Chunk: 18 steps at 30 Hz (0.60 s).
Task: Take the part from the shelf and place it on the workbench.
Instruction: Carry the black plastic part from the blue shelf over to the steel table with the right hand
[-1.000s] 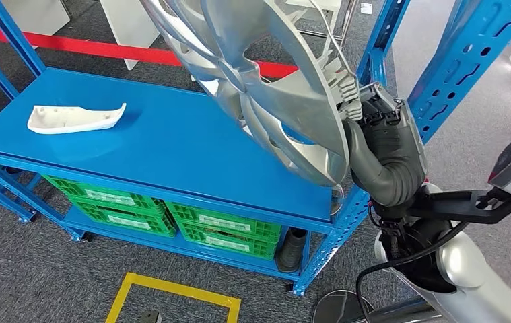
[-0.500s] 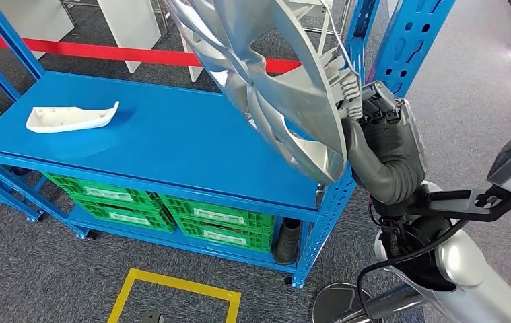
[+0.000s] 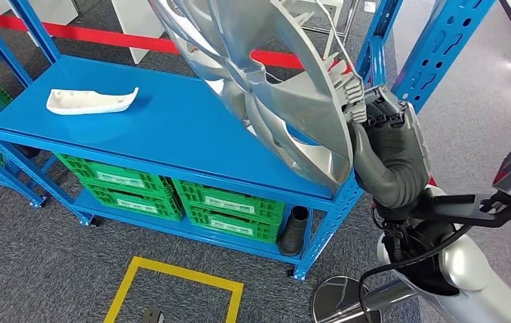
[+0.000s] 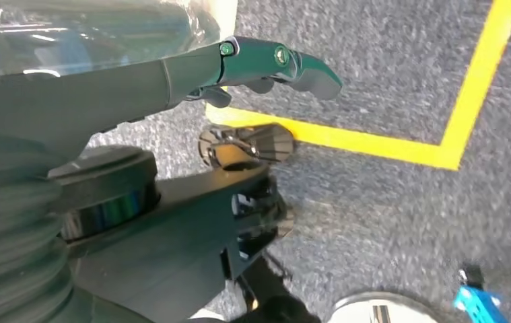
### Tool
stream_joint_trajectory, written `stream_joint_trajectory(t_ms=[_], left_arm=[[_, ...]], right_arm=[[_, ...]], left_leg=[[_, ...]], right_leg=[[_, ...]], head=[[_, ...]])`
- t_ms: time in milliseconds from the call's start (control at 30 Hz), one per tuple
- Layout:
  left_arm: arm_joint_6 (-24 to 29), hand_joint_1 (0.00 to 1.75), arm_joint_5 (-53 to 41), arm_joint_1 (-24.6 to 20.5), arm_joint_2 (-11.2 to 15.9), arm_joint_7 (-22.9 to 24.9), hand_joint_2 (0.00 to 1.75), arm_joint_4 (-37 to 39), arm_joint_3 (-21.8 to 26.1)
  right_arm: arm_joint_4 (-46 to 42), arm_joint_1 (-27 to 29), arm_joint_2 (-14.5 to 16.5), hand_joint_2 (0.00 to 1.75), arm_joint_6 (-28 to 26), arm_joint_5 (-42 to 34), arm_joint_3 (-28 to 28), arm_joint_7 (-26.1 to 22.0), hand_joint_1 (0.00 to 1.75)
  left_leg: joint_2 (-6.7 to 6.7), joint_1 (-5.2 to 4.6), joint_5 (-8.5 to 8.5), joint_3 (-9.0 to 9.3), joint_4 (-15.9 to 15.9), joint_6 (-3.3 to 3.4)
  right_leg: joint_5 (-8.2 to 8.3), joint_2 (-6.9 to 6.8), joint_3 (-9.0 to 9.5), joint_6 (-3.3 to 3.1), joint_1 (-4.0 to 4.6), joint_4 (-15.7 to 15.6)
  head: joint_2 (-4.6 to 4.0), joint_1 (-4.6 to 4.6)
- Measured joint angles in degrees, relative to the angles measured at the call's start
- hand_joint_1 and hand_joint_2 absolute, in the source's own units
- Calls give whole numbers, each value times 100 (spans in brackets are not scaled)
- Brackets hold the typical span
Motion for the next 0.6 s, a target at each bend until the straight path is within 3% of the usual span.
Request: stream_joint_trajectory(t_ms=[33, 67, 133, 200, 267, 333, 367, 433, 500, 533, 600], left_arm=[[3, 0, 1, 1, 1, 0, 175, 1, -1], [7, 0, 2, 1, 1, 0, 175, 1, -1], [15, 0, 9, -2, -2, 0, 175, 1, -5], [25, 0, 18, -5, -4, 0, 175, 1, -9], [36, 0, 25, -1, -3, -1, 175, 1, -17], [49, 0, 33, 5, 1, -4, 175, 1, -28], [54, 0, 38, 6, 3, -8, 175, 1, -31], [60, 0, 46, 8, 7, -19, 175, 2, -33], [61, 0, 51, 10, 10, -23, 175, 4, -33], [61, 0, 53, 11, 11, -25, 175, 4, -33], [63, 0, 57, 10, 19, -31, 175, 5, -33]], right_arm=[[1, 13, -1, 175, -2, 0, 1, 0, 175], [1, 20, -1, 175, -4, 0, 0, 0, 175], [-1, 21, -1, 175, -9, 0, -8, 0, 175], [-4, 22, -1, 175, -11, 0, -25, 0, 175], [-4, 32, -1, 175, -14, 0, -37, 0, 175], [-3, 40, 1, 175, -15, 0, -43, 0, 175], [-2, 42, 1, 175, -12, 0, -46, -1, 175], [-2, 52, 1, 175, -8, 0, -54, -2, 175], [-2, 78, 1, 175, -7, 0, -57, -3, 175], [-2, 91, 2, 175, -6, 0, -58, -3, 175], [-2, 103, 2, 175, -5, 0, -64, -6, 175]], left_leg=[[0, -4, 22, -34, 8, -4], [-1, -6, 37, -61, 22, -12], [-3, -11, 62, -115, 54, -44], [-3, -15, 105, -162, 73, -106], [-8, -16, 159, -186, 64, -182], [-13, -15, 57, -225, 137, -251], [-16, -11, -110, -282, 321, -284], [-14, 14, -563, -483, 1001, -344], [-14, 31, -795, -626, 1577, -378], [-14, 34, -756, -584, 1602, -385], [-15, 39, -458, -253, 1082, -372]], right_leg=[[84, 0, 117, -4, 1, -86], [238, 0, 328, -16, 2, -380], [472, 0, 810, -66, 19, -1177], [514, 3, 1027, -124, 48, -1603], [543, 1, 1014, -187, 56, -1660], [615, -15, 985, -268, 28, -1703], [652, -28, 965, -306, 9, -1722], [691, -45, 907, -344, 2, -1698], [705, -55, 828, -349, 4, -1636], [708, -58, 786, -347, 3, -1598], [708, -56, 717, -337, 2, -1523]], head=[[0, 1], [0, 1], [0, 0], [0, -2], [0, -2], [0, -13], [0, -24], [0, -49], [0, -52], [0, -53], [0, -53]])
